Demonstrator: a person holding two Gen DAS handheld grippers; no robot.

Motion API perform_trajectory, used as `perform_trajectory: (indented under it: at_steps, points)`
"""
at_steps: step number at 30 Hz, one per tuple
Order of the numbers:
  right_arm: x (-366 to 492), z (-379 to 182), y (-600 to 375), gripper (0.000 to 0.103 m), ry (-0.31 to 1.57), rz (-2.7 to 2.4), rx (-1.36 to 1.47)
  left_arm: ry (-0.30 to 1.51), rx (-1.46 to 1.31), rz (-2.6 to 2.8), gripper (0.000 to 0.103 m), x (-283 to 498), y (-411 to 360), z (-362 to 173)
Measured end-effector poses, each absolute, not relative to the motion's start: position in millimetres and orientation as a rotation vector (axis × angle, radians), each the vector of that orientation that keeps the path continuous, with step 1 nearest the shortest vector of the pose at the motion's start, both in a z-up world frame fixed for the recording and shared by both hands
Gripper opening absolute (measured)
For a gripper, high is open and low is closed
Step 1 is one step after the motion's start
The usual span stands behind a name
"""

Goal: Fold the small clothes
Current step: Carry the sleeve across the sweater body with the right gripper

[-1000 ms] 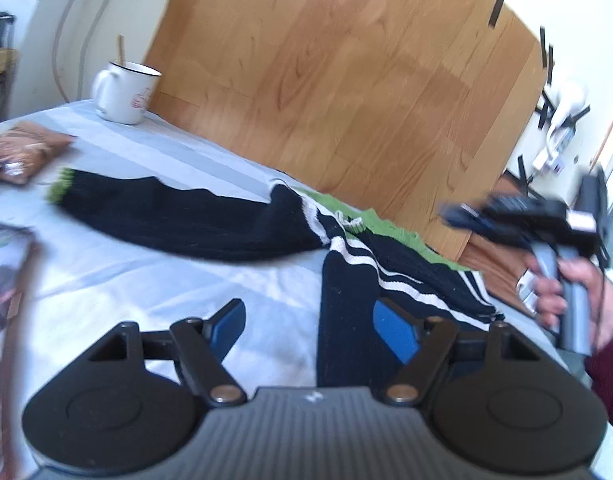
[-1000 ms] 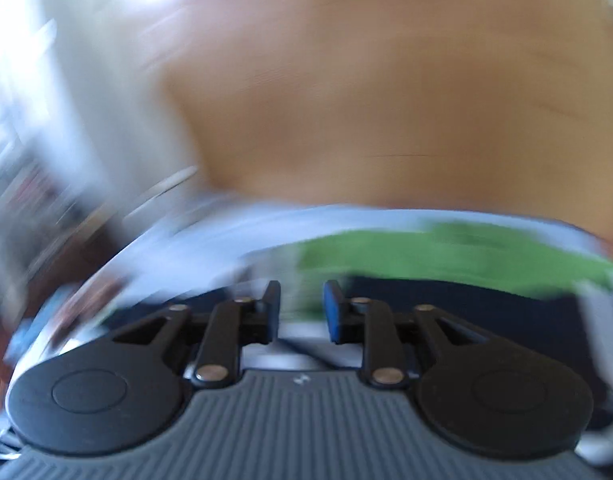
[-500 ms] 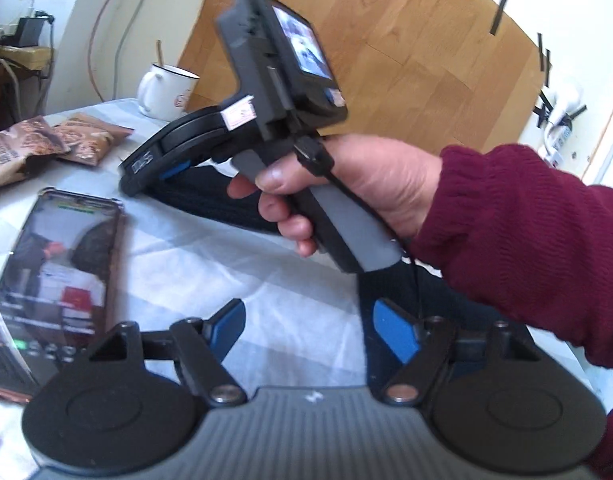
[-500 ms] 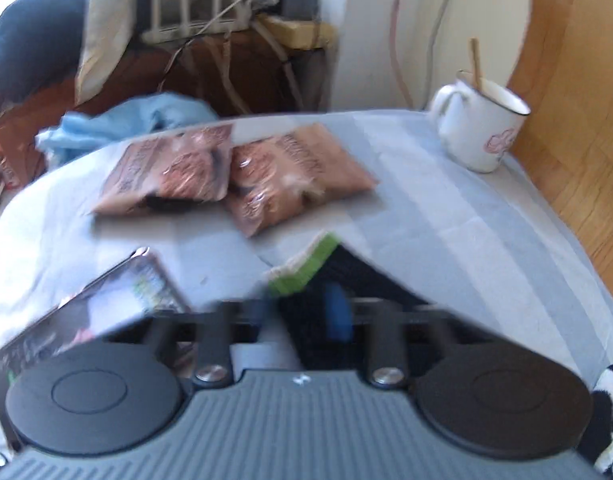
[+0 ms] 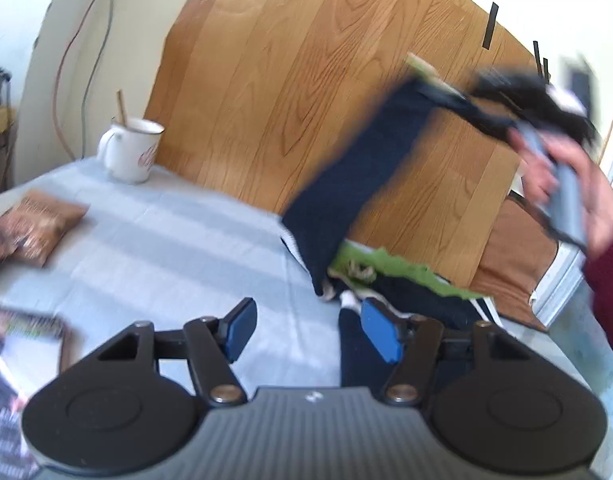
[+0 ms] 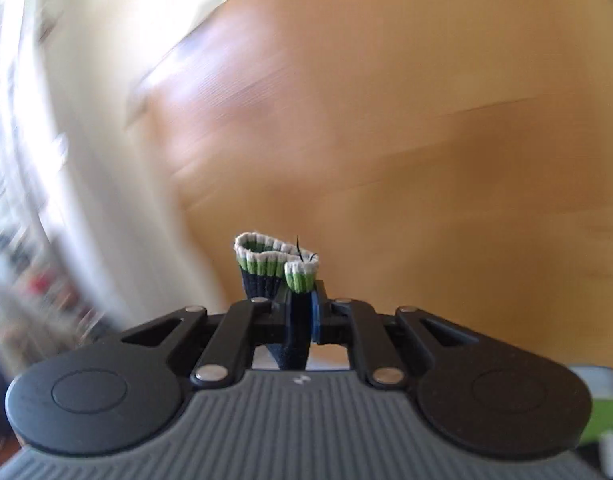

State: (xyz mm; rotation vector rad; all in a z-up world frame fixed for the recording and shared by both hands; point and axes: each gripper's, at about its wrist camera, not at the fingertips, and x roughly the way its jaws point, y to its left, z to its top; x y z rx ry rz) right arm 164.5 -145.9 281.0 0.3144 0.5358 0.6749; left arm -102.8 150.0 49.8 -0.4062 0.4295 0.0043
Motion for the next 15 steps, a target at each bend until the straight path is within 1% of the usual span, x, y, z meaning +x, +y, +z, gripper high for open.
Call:
perform_trajectory:
  at_steps: [2,3,5,7,9,12,13,14,15]
  points:
    - [170.0,257.6,-210.3,0.012,0.545,0.55,0.392,0.441,-0.39,0.001,0.059,-79.9,145.9,52.8]
    - [171.4,238.8,-239.1,0.012,0.576,0.491,0.43,0.455,-0.381,-0.005,0.062,-65.1,143.6,54.0]
    - [171.1,196.2,-279.9,0.012,0.663,0.413,0.508,0.497,-0.363,-0.02,0.064,-26.8,136.5,53.8]
    - [166.0,147.8,-308.2,0.012,0.761,0.351,0.597,0.551,-0.336,-0.043,0.067,17.0,125.1,49.7]
    - [158.8,114.8,-324.4,0.012,0.802,0.32,0.667,0.621,-0.327,-0.06,0.07,60.9,114.9,43.4]
    - [151.6,86.0,-343.0,0.012,0.809,0.292,0.764,0.707,-0.371,-0.108,0.072,111.2,100.1,30.6]
    - [151.4,82.4,-350.1,0.012,0.8,0.285,0.801,0.727,-0.365,-0.1,0.068,124.3,93.8,26.4]
    - [150.8,80.8,-355.3,0.012,0.789,0.285,0.83,0.746,-0.341,-0.07,0.058,134.2,87.0,19.8]
    - [150.3,82.7,-360.6,0.012,0.775,0.291,0.848,0.769,-0.322,-0.04,0.032,142.9,82.2,13.9]
